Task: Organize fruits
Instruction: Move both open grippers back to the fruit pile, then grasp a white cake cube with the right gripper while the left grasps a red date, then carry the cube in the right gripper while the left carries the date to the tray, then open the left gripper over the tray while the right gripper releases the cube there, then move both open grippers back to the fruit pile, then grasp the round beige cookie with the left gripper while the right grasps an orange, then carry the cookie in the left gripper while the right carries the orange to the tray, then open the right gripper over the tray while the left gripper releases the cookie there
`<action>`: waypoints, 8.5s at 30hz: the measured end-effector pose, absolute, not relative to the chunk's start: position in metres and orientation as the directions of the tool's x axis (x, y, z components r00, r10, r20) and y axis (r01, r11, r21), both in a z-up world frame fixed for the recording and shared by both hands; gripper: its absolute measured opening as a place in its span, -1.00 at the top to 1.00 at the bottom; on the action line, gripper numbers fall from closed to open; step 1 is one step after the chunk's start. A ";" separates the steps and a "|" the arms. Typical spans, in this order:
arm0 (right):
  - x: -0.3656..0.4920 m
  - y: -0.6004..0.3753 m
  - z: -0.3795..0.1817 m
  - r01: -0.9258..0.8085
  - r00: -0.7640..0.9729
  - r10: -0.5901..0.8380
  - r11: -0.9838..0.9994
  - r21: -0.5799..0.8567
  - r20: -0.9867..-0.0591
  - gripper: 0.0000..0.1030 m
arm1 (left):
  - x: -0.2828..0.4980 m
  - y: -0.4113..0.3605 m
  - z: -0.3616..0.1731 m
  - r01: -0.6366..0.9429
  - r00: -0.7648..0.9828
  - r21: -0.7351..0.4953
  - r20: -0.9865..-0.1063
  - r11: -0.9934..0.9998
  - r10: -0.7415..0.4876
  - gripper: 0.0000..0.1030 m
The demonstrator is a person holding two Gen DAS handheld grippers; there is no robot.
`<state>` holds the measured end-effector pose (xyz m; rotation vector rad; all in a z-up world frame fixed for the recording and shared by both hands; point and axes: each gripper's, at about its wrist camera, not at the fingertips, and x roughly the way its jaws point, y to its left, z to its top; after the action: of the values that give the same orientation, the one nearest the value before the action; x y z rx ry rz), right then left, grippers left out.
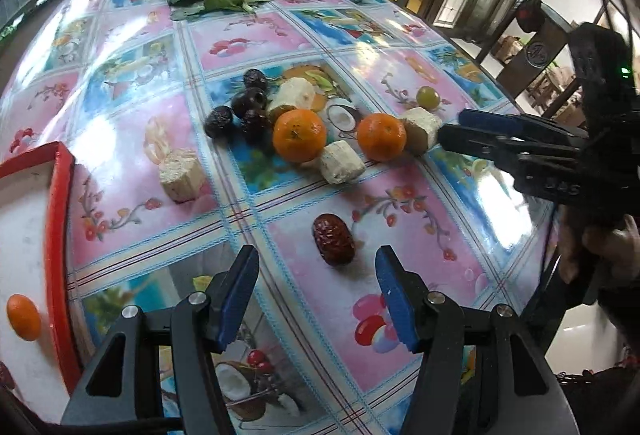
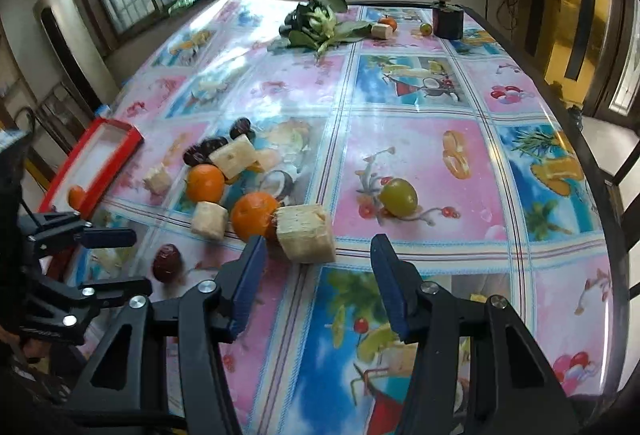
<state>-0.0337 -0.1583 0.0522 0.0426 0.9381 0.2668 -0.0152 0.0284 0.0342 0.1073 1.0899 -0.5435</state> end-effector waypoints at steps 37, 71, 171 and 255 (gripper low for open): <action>-0.013 -0.145 0.034 -0.214 0.551 0.215 0.970 0.112 -0.806 0.39 | -0.005 -0.005 0.019 0.420 0.403 -0.046 -0.885 0.906 -0.232 0.53; -0.043 -0.136 0.080 -0.206 0.606 0.284 0.958 0.199 -0.743 0.44 | -0.021 0.034 0.043 0.230 0.471 -0.096 -0.860 0.968 -0.197 0.61; -0.008 -0.112 0.032 -0.092 0.546 0.230 0.972 0.215 -0.806 0.27 | 0.078 0.073 0.016 0.253 0.430 -0.101 -0.879 0.962 -0.205 0.42; -0.064 0.228 0.060 -0.645 0.387 0.484 0.751 0.145 -0.784 0.04 | -0.082 0.320 0.048 -0.155 0.516 0.049 -0.848 0.987 0.123 0.05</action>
<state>-0.0641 0.2284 0.0603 -0.1954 0.9257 0.7239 -0.0817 0.3203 0.0480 -0.0344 1.0148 0.1668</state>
